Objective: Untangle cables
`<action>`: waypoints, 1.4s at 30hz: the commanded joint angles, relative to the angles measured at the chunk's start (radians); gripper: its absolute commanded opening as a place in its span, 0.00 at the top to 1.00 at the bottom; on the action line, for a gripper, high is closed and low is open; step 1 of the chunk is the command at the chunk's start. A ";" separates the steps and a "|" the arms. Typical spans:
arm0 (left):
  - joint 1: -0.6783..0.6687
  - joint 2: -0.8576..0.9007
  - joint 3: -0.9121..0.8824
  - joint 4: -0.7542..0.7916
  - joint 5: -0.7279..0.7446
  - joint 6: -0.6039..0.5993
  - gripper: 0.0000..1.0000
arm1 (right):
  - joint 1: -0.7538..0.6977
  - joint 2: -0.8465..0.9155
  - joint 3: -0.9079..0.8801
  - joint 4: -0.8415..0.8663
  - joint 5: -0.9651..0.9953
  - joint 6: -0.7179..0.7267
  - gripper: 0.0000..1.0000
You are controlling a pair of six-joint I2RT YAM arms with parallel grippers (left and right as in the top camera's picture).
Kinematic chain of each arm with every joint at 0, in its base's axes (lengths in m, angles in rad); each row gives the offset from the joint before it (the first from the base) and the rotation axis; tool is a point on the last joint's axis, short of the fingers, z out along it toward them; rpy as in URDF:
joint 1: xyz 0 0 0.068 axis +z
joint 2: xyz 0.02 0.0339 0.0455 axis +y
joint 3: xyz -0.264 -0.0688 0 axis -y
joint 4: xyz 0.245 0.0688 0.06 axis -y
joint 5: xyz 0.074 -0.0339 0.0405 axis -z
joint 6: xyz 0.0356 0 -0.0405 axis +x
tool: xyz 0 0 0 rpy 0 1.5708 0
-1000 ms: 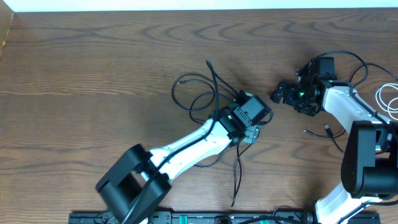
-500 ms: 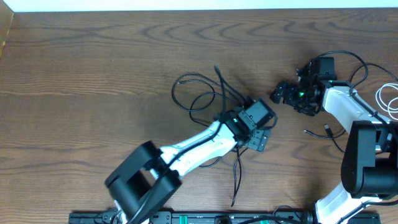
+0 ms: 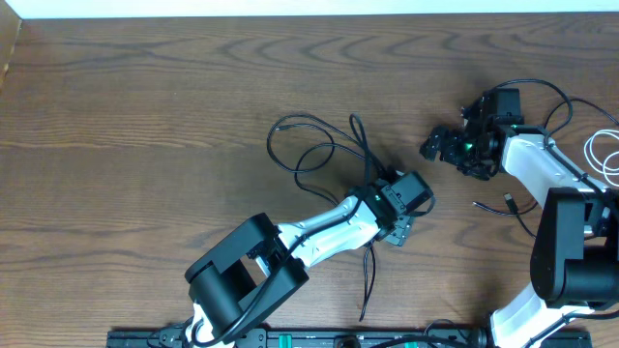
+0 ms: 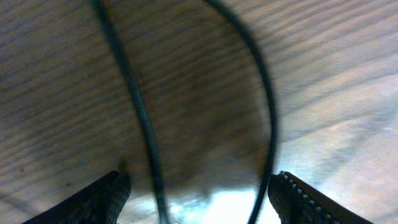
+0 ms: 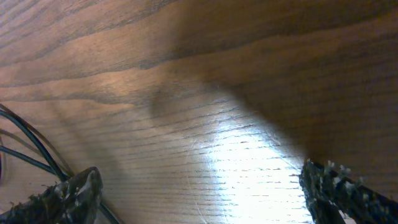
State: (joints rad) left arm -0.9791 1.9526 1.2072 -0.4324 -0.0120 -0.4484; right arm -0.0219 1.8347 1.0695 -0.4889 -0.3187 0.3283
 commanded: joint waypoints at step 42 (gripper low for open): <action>0.152 -0.826 0.013 0.720 -0.491 0.558 0.92 | 0.011 0.024 -0.030 0.063 -0.803 -0.359 0.01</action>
State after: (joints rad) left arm -0.8310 1.1515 1.2068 0.2638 -0.4816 0.0788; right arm -0.0216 1.8473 1.0439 -0.4278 -0.8425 0.1230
